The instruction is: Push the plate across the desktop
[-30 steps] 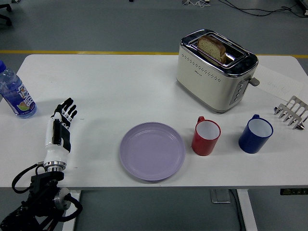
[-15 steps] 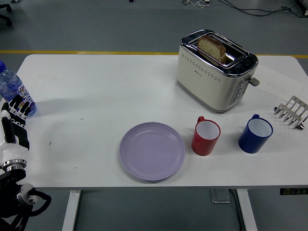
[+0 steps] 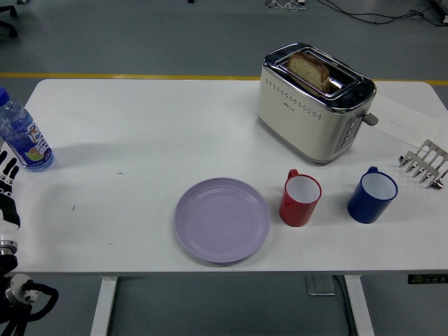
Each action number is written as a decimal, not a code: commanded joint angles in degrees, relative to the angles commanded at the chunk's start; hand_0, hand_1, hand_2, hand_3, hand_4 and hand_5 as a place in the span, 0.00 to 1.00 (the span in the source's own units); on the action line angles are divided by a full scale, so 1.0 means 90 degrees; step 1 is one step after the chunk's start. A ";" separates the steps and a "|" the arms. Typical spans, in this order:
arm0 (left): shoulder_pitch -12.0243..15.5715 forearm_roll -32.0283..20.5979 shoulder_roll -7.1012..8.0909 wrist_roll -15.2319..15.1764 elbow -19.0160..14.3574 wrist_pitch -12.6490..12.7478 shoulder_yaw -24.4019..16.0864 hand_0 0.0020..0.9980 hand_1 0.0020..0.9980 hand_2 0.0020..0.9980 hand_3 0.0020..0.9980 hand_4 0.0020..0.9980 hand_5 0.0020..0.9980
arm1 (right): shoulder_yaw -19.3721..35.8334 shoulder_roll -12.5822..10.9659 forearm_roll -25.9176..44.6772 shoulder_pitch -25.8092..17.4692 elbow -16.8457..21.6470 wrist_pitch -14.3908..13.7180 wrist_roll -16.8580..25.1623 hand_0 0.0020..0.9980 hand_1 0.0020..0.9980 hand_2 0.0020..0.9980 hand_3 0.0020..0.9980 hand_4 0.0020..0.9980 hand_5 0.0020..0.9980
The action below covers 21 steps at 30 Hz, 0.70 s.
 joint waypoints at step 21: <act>-0.0054 0.0036 -0.0018 0.0015 0.0077 0.0038 0.0001 0.79 0.78 0.80 0.72 0.50 1.00 | -0.0062 0.0000 0.0089 0.0059 0.0000 -0.0005 0.0008 0.52 0.48 0.58 0.55 0.19 0.33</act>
